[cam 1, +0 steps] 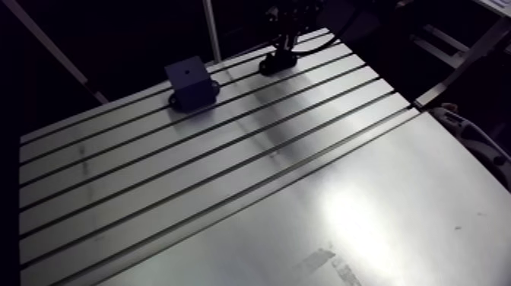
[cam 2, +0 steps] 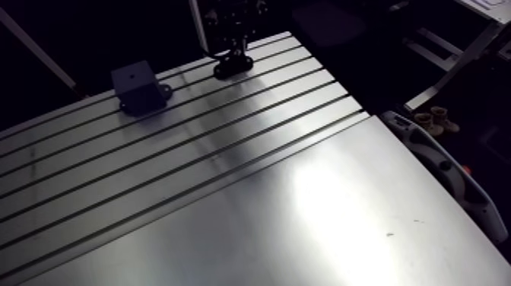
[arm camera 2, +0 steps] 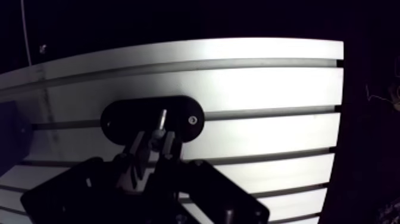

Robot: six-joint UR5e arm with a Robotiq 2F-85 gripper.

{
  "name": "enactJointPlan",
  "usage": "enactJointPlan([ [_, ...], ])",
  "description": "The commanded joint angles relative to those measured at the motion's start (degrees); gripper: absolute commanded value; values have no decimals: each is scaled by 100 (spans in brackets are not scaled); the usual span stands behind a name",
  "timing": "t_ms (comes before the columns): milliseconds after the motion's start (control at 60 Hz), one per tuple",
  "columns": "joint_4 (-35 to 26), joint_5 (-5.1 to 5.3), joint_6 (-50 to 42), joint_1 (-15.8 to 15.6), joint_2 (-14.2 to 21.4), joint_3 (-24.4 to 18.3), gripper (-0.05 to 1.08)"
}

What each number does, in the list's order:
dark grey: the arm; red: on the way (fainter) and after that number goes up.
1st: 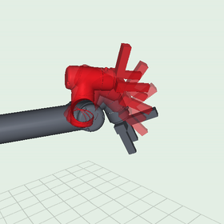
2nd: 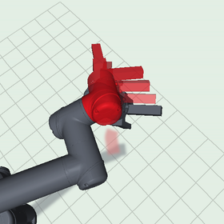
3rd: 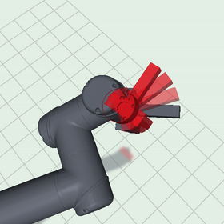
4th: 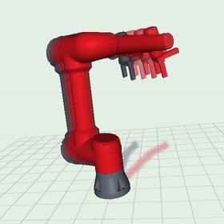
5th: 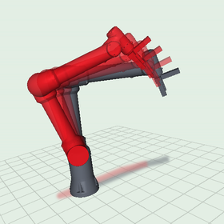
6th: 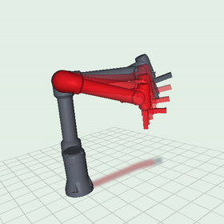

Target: Pick up the M10 bolt and insert it into the hole until fully seated.

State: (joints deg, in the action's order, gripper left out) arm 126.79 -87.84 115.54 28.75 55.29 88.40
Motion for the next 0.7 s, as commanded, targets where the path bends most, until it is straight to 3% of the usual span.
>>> enactJointPlan([
  [17, 0, 0, 0, 8, 3, -2, 82],
  [500, 62, 9, 0, 8, 64, -28, 99],
  [700, 62, 94, 0, 8, 107, -38, 102],
])
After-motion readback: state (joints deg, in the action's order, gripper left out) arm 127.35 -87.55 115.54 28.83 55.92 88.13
